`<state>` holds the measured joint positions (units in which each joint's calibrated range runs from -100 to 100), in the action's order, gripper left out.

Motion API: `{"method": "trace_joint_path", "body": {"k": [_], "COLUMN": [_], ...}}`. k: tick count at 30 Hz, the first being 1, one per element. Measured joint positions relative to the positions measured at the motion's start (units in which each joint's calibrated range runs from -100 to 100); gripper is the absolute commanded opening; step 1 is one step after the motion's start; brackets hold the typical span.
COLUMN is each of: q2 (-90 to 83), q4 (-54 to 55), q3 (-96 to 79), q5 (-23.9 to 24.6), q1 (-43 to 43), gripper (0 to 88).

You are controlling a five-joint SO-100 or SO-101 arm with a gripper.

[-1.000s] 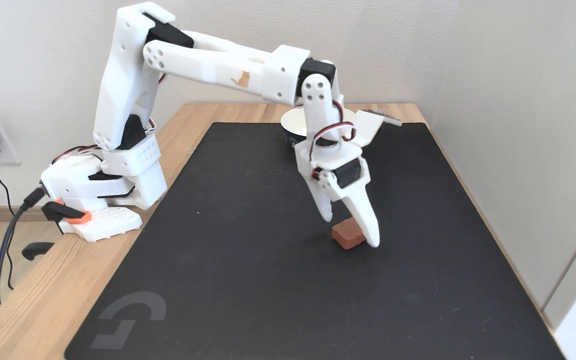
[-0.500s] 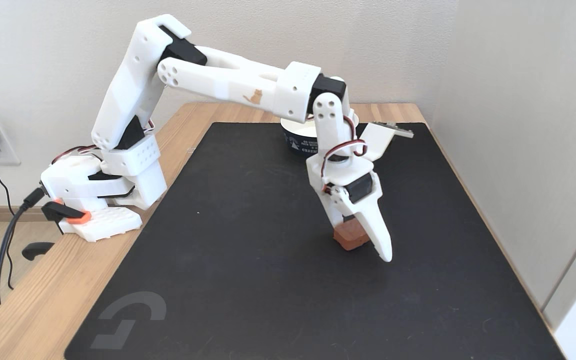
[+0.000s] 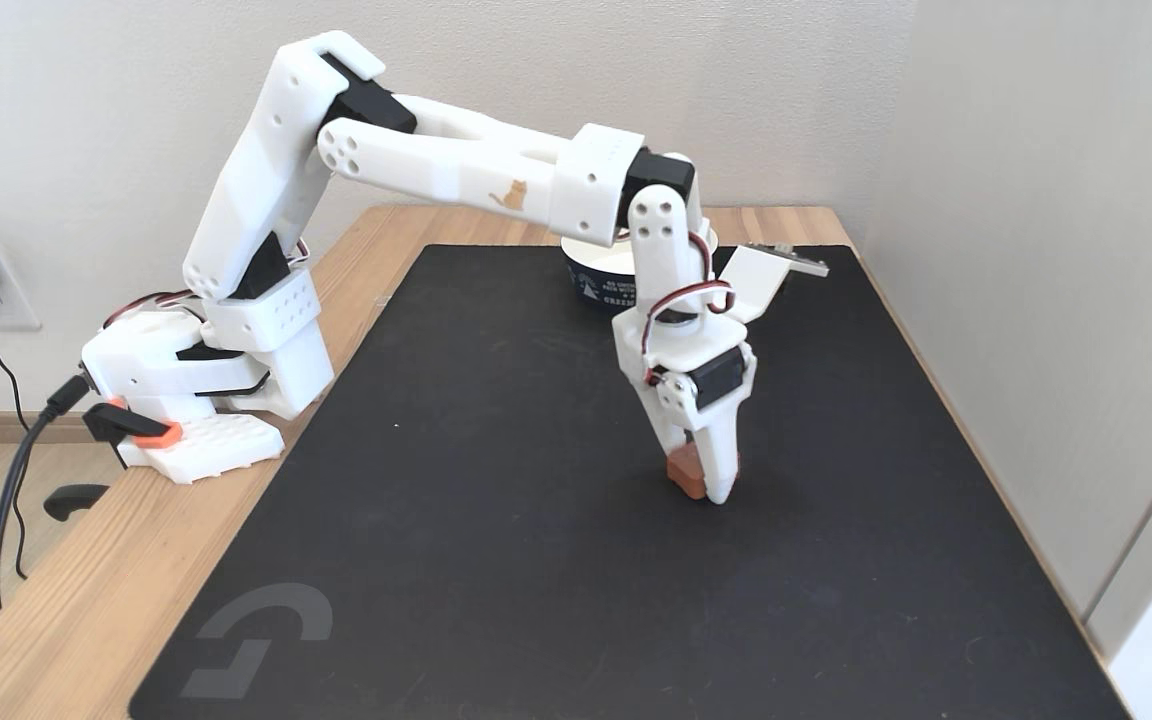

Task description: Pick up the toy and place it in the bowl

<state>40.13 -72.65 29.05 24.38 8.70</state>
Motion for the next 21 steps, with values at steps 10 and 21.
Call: {"method": "trace_joint_path", "body": {"k": [10, 21], "q2": [-4.91, -32.89], "q4": [4.05, 20.51], "q3": [-0.19, -6.33], "q5": [-0.26, 7.52], "q1": [-3.83, -28.38], "gripper": [2.1, 2.1]}}
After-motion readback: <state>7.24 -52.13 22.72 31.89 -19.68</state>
